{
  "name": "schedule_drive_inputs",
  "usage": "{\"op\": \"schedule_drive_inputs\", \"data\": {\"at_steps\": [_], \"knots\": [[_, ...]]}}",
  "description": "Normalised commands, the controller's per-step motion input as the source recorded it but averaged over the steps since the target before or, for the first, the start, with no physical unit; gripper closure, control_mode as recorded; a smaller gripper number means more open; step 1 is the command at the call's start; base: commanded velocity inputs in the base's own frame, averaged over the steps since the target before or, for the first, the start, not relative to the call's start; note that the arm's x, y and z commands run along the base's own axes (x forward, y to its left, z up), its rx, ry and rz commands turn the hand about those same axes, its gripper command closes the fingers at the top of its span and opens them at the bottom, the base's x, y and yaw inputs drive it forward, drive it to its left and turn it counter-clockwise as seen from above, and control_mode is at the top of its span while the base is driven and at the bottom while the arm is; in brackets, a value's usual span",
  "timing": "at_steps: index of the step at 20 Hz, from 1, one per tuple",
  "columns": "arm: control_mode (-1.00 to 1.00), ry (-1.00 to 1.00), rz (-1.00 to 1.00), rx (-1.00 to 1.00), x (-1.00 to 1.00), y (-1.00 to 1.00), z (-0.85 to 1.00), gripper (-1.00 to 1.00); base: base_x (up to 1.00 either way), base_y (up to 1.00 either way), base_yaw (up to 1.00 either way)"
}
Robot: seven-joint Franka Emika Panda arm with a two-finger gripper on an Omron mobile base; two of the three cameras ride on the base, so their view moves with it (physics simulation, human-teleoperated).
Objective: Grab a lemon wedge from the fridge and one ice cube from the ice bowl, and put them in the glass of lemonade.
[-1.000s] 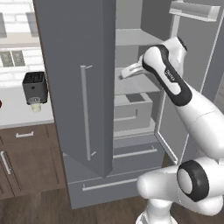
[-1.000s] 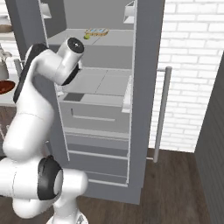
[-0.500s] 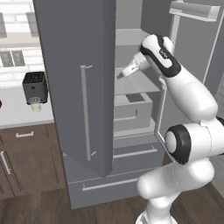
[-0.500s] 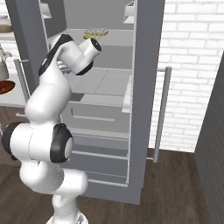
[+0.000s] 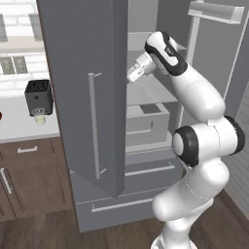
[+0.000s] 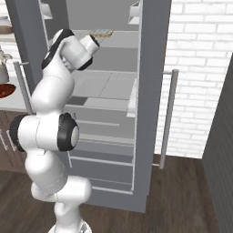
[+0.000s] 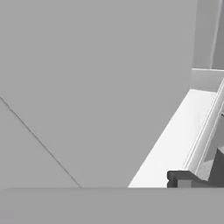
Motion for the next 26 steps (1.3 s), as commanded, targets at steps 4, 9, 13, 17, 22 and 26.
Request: {"op": "schedule_drive_inputs", "data": {"at_steps": [4, 9, 13, 17, 22, 26], "knots": [[-1.00, 0.00, 0.00, 0.00, -0.02, 1.00, -0.09, -1.00, 0.00, 0.00, 0.00], [-1.00, -0.06, 0.01, 0.00, -0.38, 1.00, -0.07, -1.00, 0.00, 0.00, 0.00], [-1.00, -0.28, 0.00, 0.00, -0.49, 1.00, -0.02, -1.00, 0.00, 0.00, 0.00], [-1.00, -0.35, 0.00, 0.02, -0.28, 1.00, 0.00, -1.00, 0.00, 0.00, 0.00], [-1.00, -0.35, 0.00, 0.02, -0.20, 1.00, 0.00, -1.00, 0.00, 0.00, 0.00], [-1.00, -0.33, -0.01, 0.00, 0.00, 1.00, -0.01, -1.00, 0.00, 0.00, 0.00]]}}
